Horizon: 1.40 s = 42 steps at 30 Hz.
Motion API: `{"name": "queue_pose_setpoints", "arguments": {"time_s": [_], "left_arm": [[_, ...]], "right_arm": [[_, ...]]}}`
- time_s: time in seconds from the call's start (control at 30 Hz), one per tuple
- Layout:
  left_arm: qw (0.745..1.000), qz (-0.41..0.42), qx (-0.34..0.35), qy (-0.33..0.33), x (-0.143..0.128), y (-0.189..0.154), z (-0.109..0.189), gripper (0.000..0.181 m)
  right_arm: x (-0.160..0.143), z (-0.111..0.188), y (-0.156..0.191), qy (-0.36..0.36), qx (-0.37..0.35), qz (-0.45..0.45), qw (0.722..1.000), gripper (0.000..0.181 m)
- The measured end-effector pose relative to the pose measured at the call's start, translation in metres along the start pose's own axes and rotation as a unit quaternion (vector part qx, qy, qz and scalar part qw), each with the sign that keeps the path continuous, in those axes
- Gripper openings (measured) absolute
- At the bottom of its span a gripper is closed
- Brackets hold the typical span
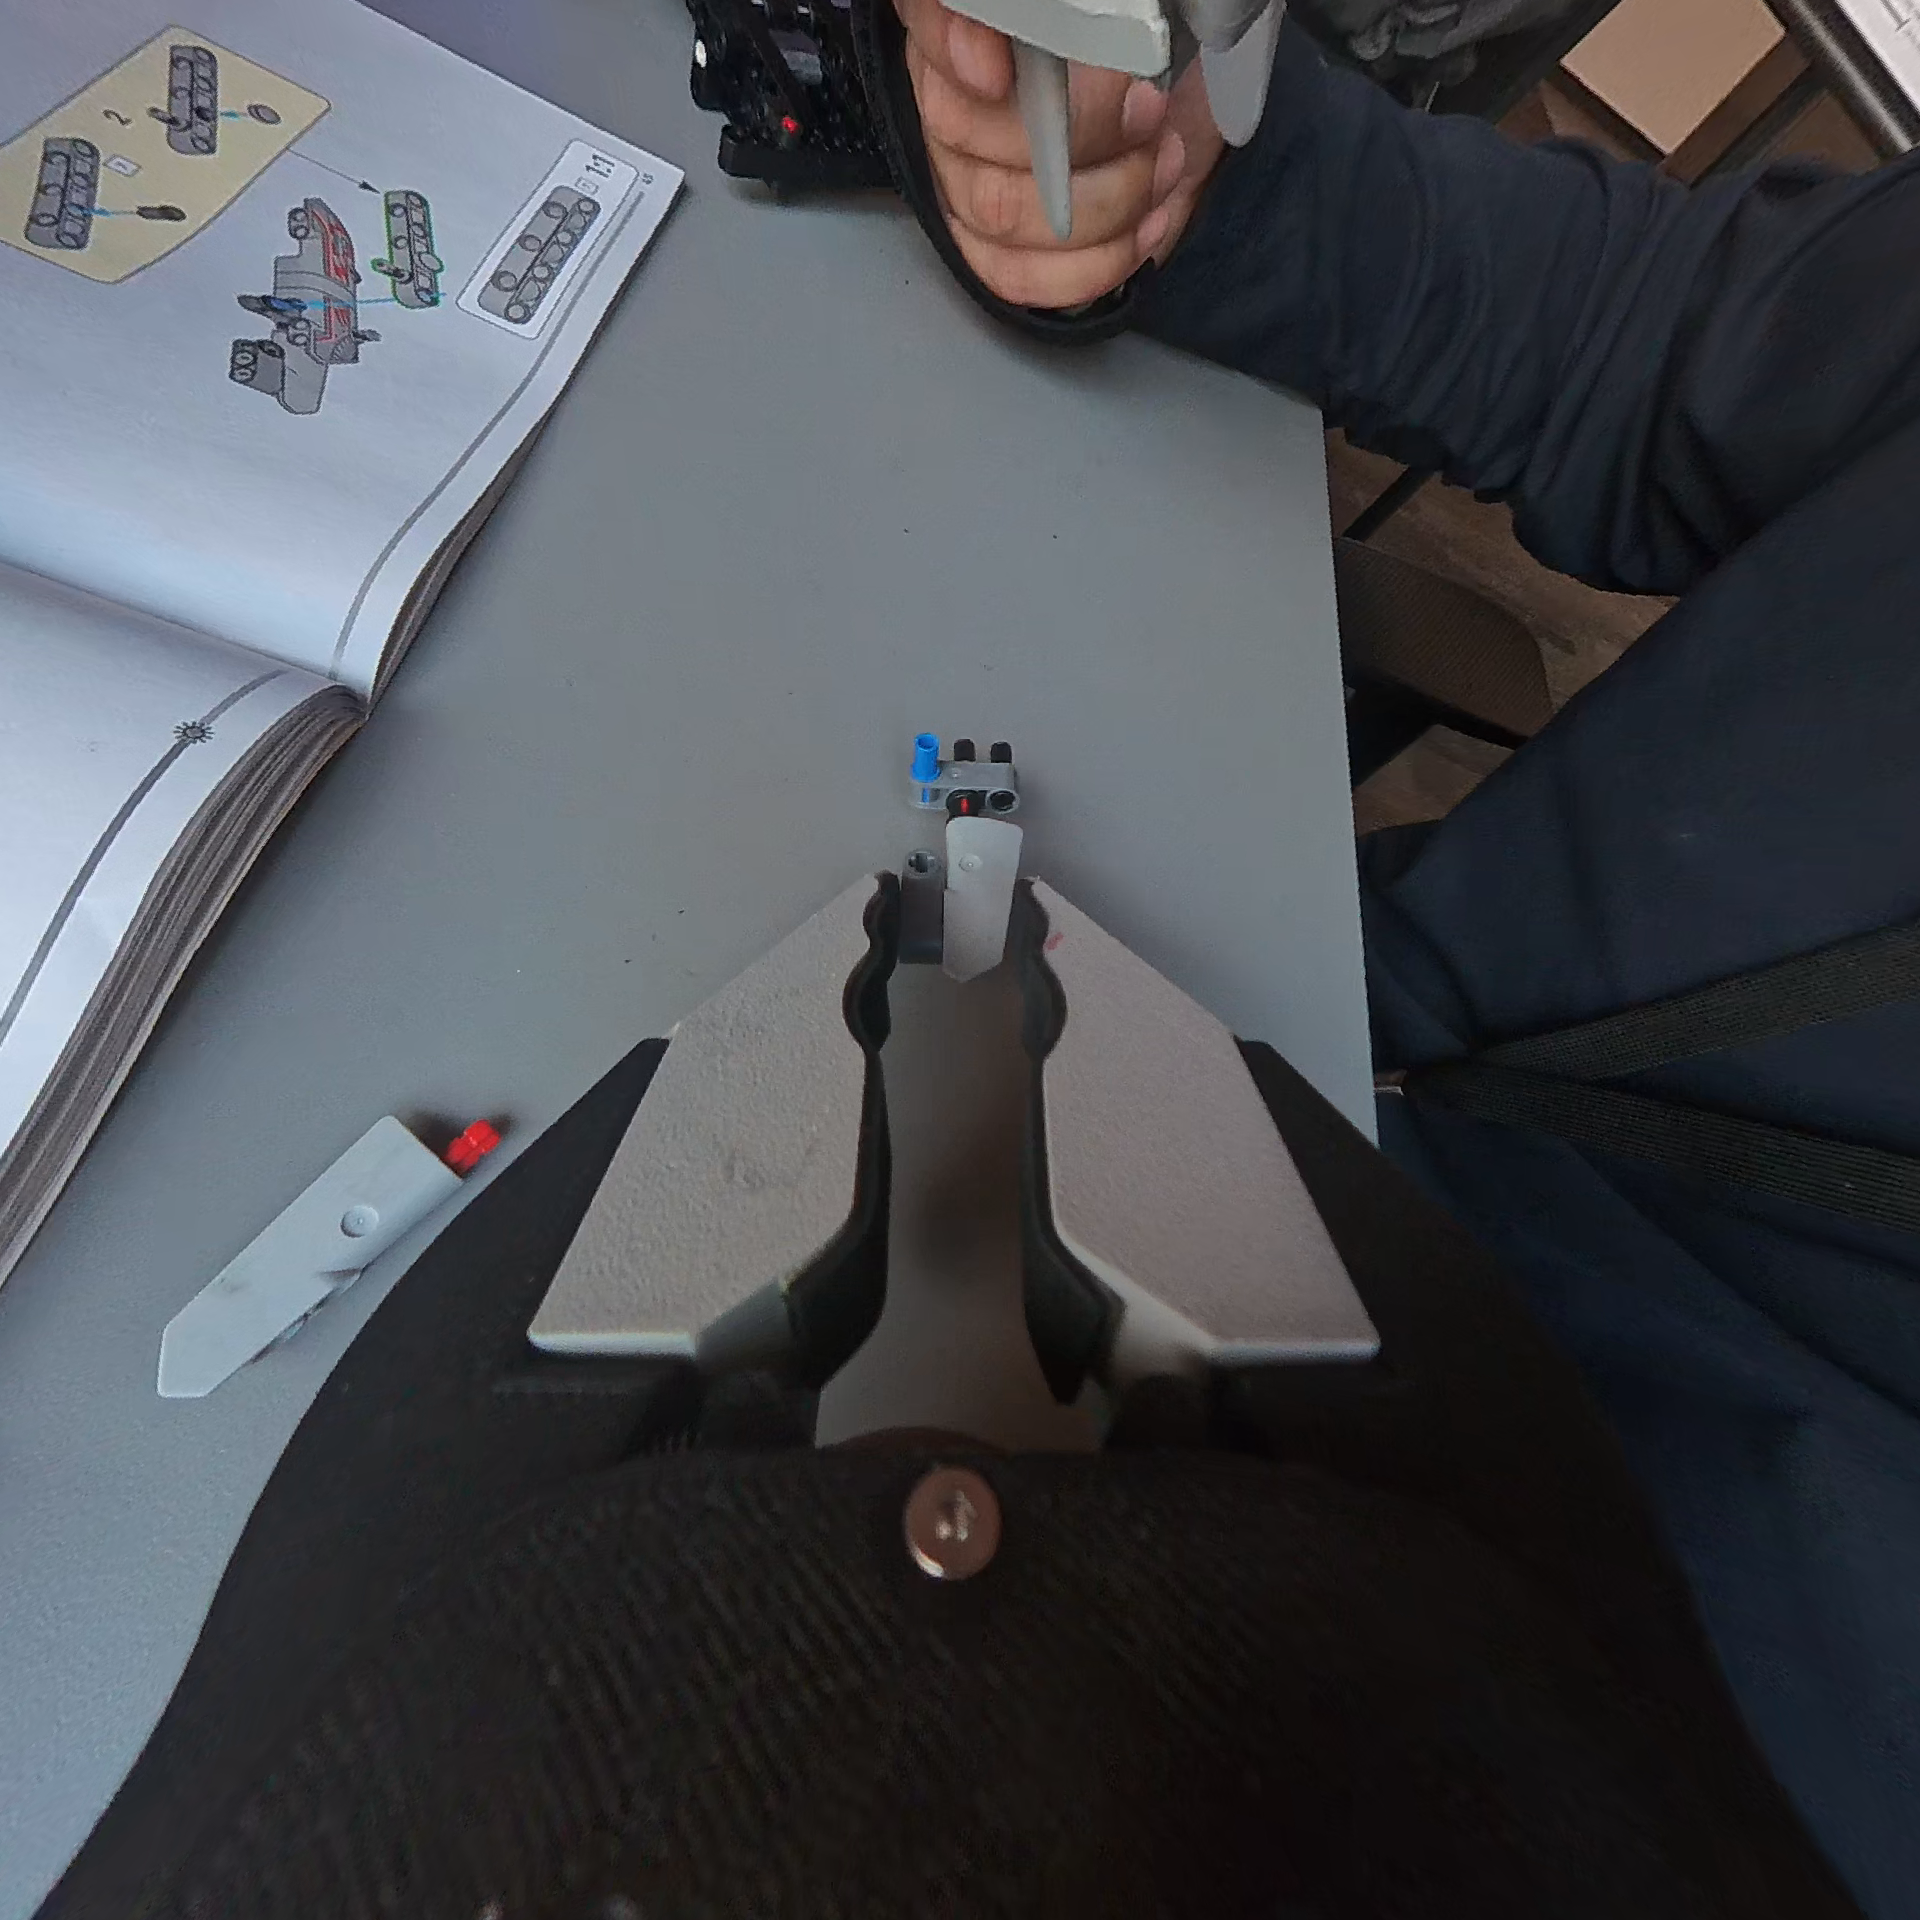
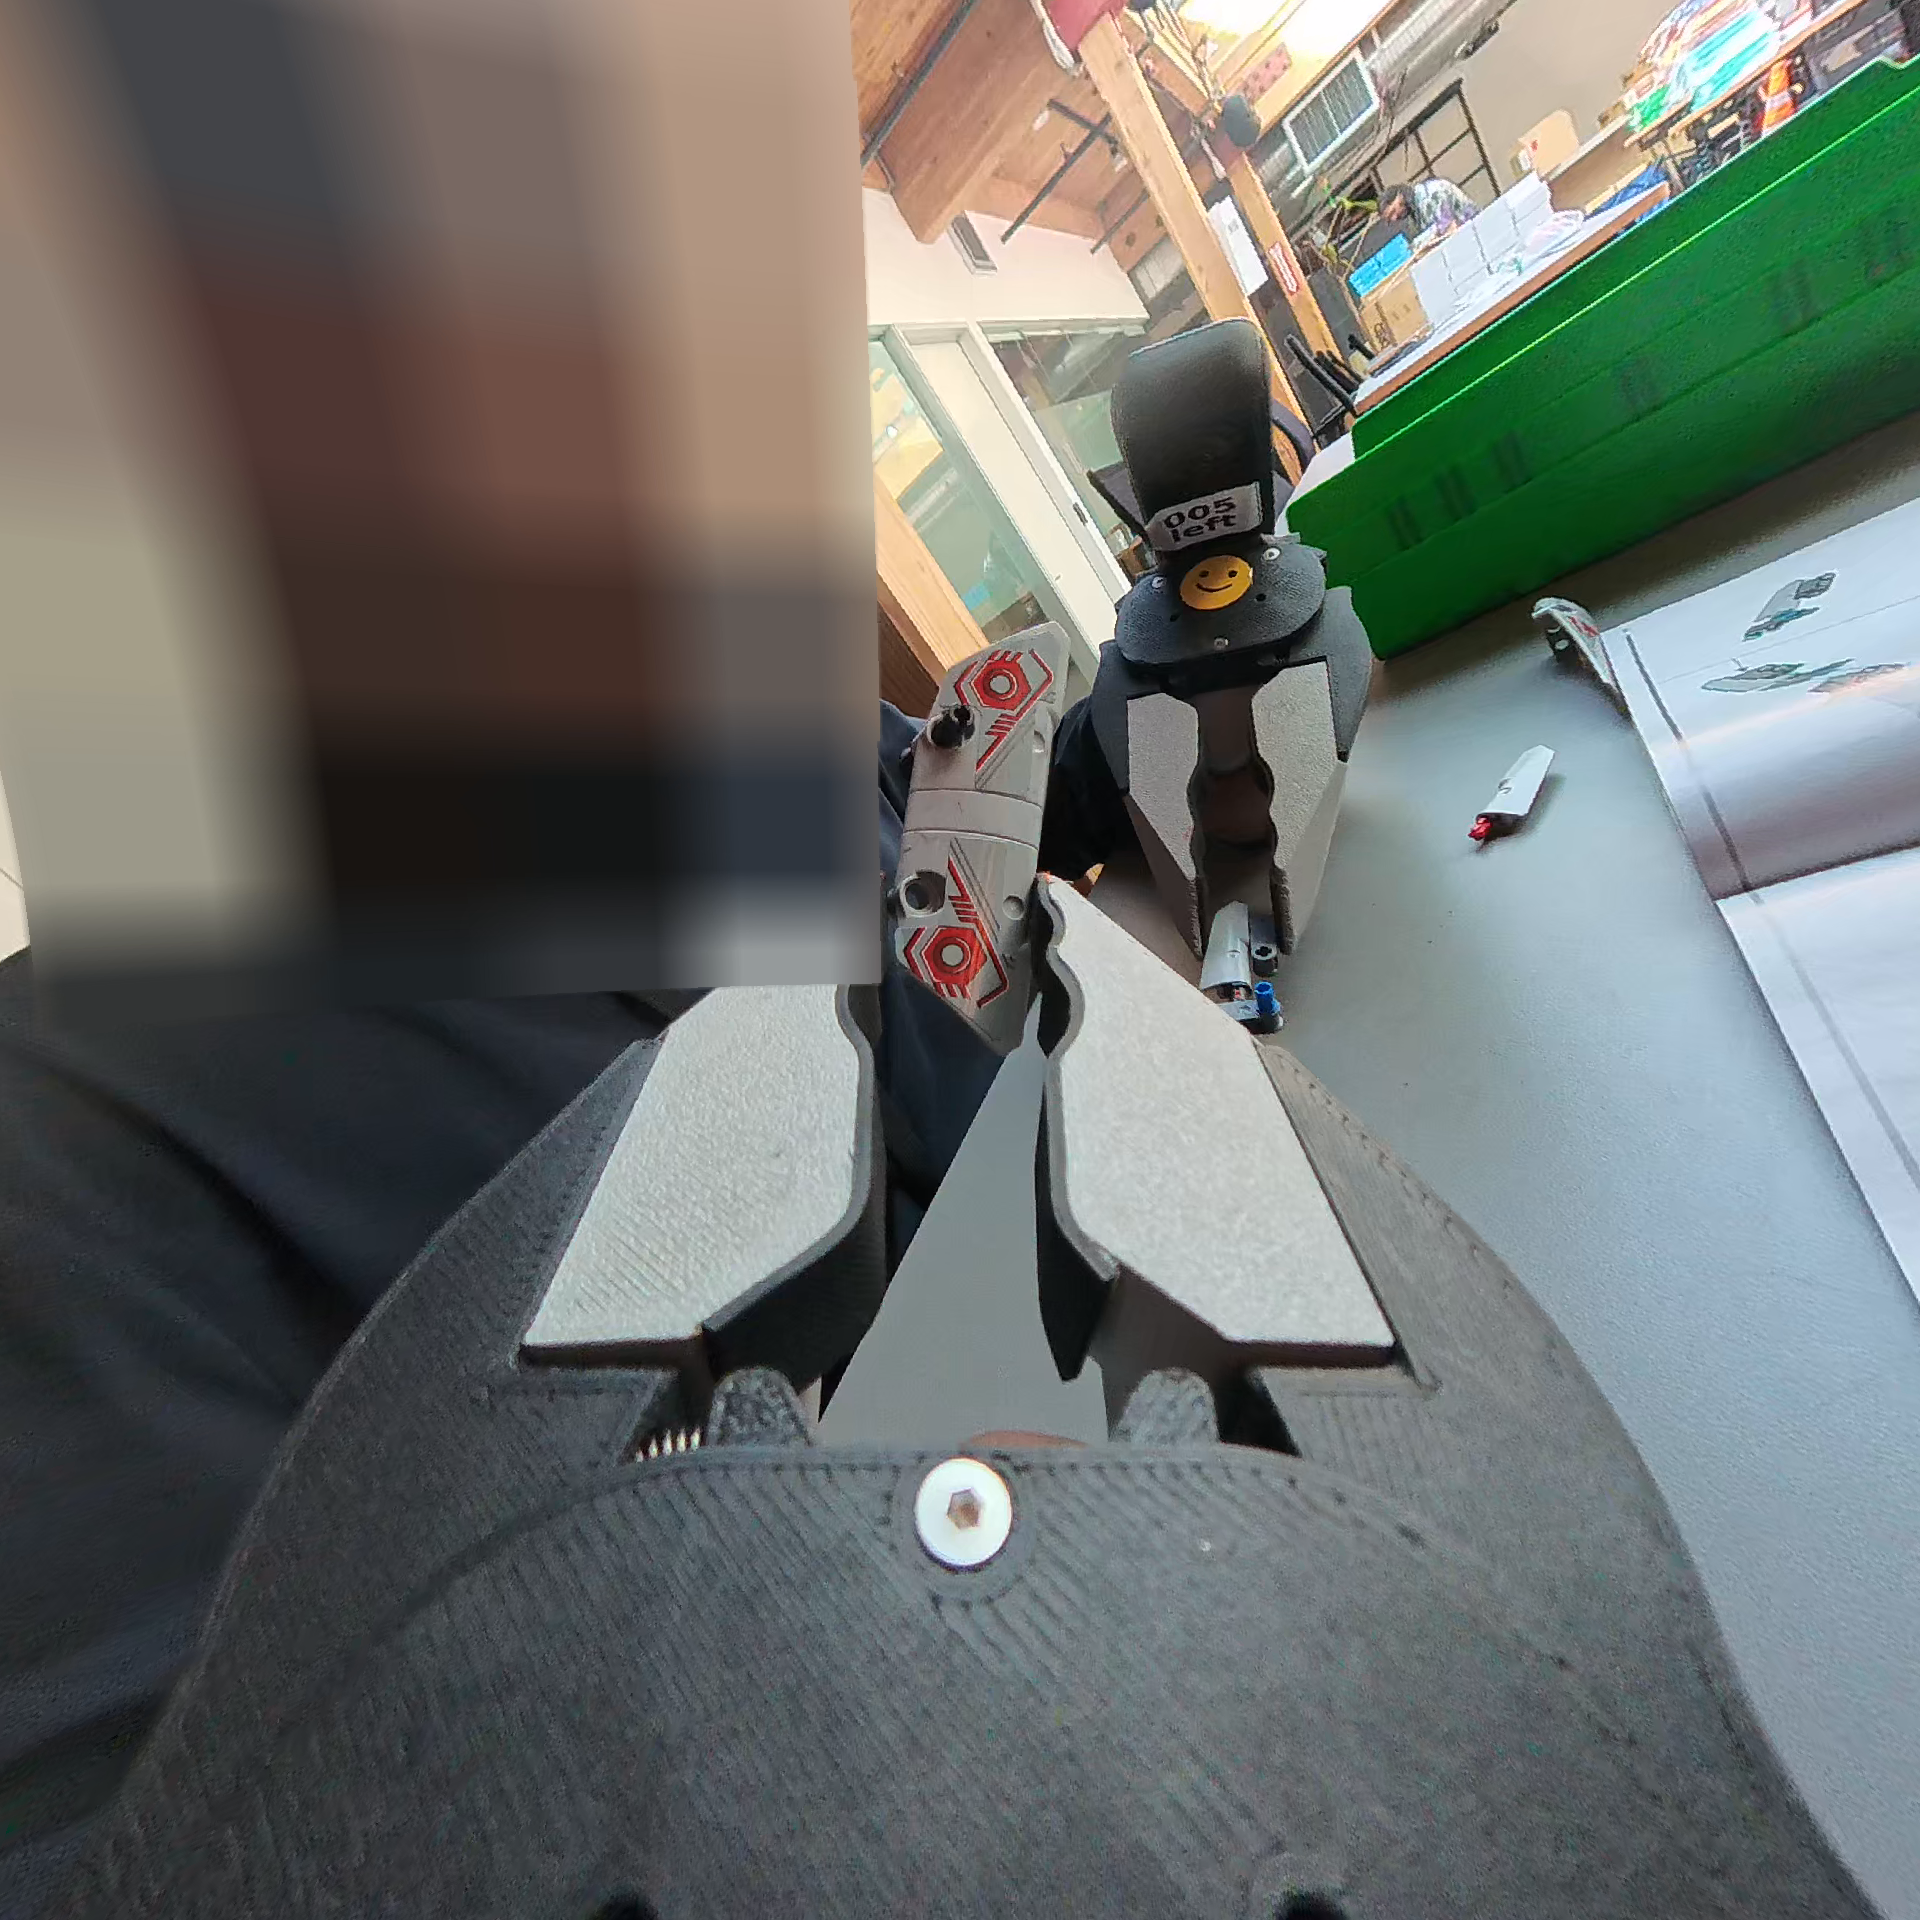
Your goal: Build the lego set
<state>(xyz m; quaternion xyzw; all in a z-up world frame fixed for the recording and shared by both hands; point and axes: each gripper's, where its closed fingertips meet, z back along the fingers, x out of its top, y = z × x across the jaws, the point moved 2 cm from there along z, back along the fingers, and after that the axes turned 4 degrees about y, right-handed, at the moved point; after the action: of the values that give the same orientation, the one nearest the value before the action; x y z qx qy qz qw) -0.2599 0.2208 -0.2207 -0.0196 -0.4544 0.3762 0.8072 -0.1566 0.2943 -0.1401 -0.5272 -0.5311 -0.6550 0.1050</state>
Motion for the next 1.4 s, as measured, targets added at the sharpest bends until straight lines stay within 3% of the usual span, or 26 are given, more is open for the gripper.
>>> {"name": "queue_pose_setpoints", "arguments": {"time_s": [0.17, 0.3, 0.37, 0.43, 0.5, 0.7, 0.77, 0.83, 0.93, 1.13, 1.27, 1.4], "left_arm": [[0.999, -0.033, 0.027, 0.007, 0.0, 0.0, -0.002, 0.018], [0.972, -0.199, 0.126, 0.009, 0.002, -0.005, -0.003, 0.018], [0.924, -0.31, 0.223, 0.028, 0.002, 0.0, -0.003, 0.018], [0.833, -0.441, 0.332, 0.034, 0.008, 0.002, 0.003, 0.018], [0.753, -0.536, 0.38, 0.013, 0.014, -0.012, 0.006, 0.017], [0.613, -0.642, 0.461, -0.024, 0.027, -0.036, 0.016, 0.016], [0.587, -0.66, 0.468, -0.023, 0.026, -0.04, 0.014, 0.017], [0.587, -0.66, 0.468, -0.015, 0.025, -0.038, 0.011, 0.017], [0.62, -0.635, 0.461, -0.008, 0.025, -0.029, 0.011, 0.017], [0.724, -0.558, 0.403, -0.046, 0.029, -0.028, 0.013, 0.016], [0.743, -0.545, 0.386, -0.043, 0.025, -0.026, 0.012, 0.017], [0.742, -0.551, 0.381, -0.026, 0.021, -0.025, 0.007, 0.017]], "right_arm": [[-0.001, 0.0, -0.001, 0.002, -0.004, 0.002, 1.0, 0.024], [-0.003, -0.001, 0.001, 0.013, -0.008, 0.022, 1.0, 0.024], [-0.003, -0.001, 0.002, 0.015, -0.013, 0.033, 0.999, 0.024], [-0.002, -0.001, 0.002, 0.016, -0.025, 0.045, 0.999, 0.024], [-0.003, -0.001, -0.001, 0.025, -0.045, 0.061, 0.997, 0.024], [-0.017, -0.011, -0.006, 0.078, -0.091, 0.108, 0.987, 0.024], [-0.021, -0.014, -0.007, 0.092, -0.096, 0.114, 0.985, 0.024], [-0.023, -0.016, -0.007, 0.099, -0.096, 0.113, 0.984, 0.024], [-0.024, -0.016, -0.007, 0.1, -0.095, 0.113, 0.984, 0.024], [-0.02, -0.014, -0.006, 0.086, -0.088, 0.104, 0.987, 0.024], [-0.021, -0.013, -0.009, 0.09, -0.094, 0.102, 0.986, 0.024], [-0.022, -0.014, -0.012, 0.095, -0.096, 0.1, 0.986, 0.024]]}}
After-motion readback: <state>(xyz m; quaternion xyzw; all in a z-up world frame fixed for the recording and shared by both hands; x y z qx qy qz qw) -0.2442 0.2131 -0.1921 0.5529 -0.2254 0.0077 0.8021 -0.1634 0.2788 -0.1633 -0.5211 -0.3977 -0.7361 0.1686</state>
